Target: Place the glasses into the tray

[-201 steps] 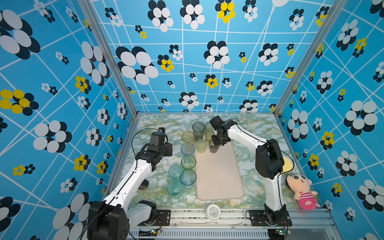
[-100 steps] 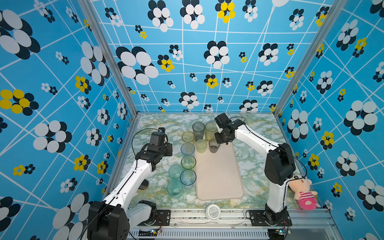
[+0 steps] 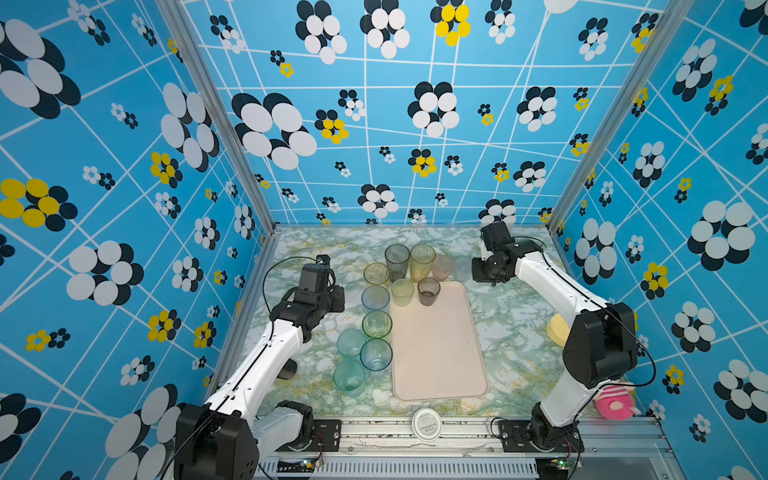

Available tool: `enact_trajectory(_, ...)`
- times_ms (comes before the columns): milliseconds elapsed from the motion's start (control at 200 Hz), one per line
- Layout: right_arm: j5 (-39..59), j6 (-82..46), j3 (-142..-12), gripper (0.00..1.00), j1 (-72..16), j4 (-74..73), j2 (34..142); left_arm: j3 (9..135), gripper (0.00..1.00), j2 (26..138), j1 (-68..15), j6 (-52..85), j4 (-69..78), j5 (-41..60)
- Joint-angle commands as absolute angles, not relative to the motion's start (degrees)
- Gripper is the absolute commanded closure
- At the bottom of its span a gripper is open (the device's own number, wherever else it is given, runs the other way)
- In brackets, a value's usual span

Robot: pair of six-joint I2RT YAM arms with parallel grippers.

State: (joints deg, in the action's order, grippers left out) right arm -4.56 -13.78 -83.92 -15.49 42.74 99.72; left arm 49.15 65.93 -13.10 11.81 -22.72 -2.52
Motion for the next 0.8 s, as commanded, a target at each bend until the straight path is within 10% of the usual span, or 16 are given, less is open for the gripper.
enact_trajectory(0, -3.47, -13.41, -85.9, 0.74, -14.34, 42.35, 102.53, 50.22, 0.71, 66.49, -12.63, 11.64, -23.03, -1.65)
enact_trajectory(795, -3.0, -11.51, -104.6, 0.75, -11.84, 47.9, 119.14, 51.34, 0.71, 67.06, -12.63, 11.43, -24.23, -2.73)
